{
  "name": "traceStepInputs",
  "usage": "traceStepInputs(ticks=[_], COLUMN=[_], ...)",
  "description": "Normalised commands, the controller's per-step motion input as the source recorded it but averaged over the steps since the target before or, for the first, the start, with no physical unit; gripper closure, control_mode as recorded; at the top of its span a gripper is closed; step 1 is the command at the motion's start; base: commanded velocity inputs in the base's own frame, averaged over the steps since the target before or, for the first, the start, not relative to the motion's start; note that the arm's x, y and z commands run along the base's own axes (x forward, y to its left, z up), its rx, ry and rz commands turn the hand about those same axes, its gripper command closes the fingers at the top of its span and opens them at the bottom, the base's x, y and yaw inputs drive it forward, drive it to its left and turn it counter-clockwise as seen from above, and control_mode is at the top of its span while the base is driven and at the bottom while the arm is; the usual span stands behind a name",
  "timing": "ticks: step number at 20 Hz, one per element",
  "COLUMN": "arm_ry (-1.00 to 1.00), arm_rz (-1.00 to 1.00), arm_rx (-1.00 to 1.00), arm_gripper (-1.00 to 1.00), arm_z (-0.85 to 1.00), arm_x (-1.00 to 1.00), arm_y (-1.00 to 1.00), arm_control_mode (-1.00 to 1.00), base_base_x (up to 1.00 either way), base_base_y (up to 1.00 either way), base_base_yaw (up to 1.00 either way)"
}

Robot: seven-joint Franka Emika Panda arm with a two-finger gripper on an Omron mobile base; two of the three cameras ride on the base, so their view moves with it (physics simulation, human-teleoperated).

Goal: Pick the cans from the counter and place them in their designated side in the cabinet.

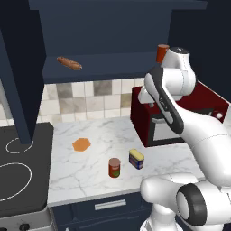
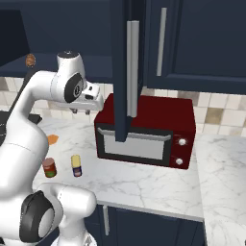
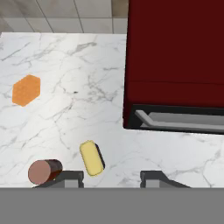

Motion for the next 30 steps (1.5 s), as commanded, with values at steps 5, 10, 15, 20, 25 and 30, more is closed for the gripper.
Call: traceStepInputs(ticks=[5, 10, 15, 20, 25, 30], arm_ry=[-0.01, 0.0, 0.0, 0.0, 0.0, 0.0], arm_rz=[0.0, 0.0, 0.0, 0.0, 0.0, 0.0], arm_rx=[0.0, 0.0, 0.0, 0.02, 0.01, 0.03], arm_gripper=[-1.0, -1.0, -1.0, -1.0, -1.0, -1.0], arm_z=[0.0, -0.03, -0.09, -0.09, -0.14, -0.18], arm_x=[-0.06, -0.22, -0.29, -0.07, -0.13, -0.17], arm_y=[0.02, 0.27, 0.46, 0.48, 0.5, 0.42], arm_control_mode=[-1.0, -1.0, -1.0, -1.0, -1.0, -1.0], base_base_x=[0.0, 0.0, 0.0, 0.0, 0.0, 0.0], base_base_y=[0.0, 0.0, 0.0, 0.0, 0.0, 0.0], base_base_yaw=[0.0, 0.0, 0.0, 0.0, 0.0, 0.0])
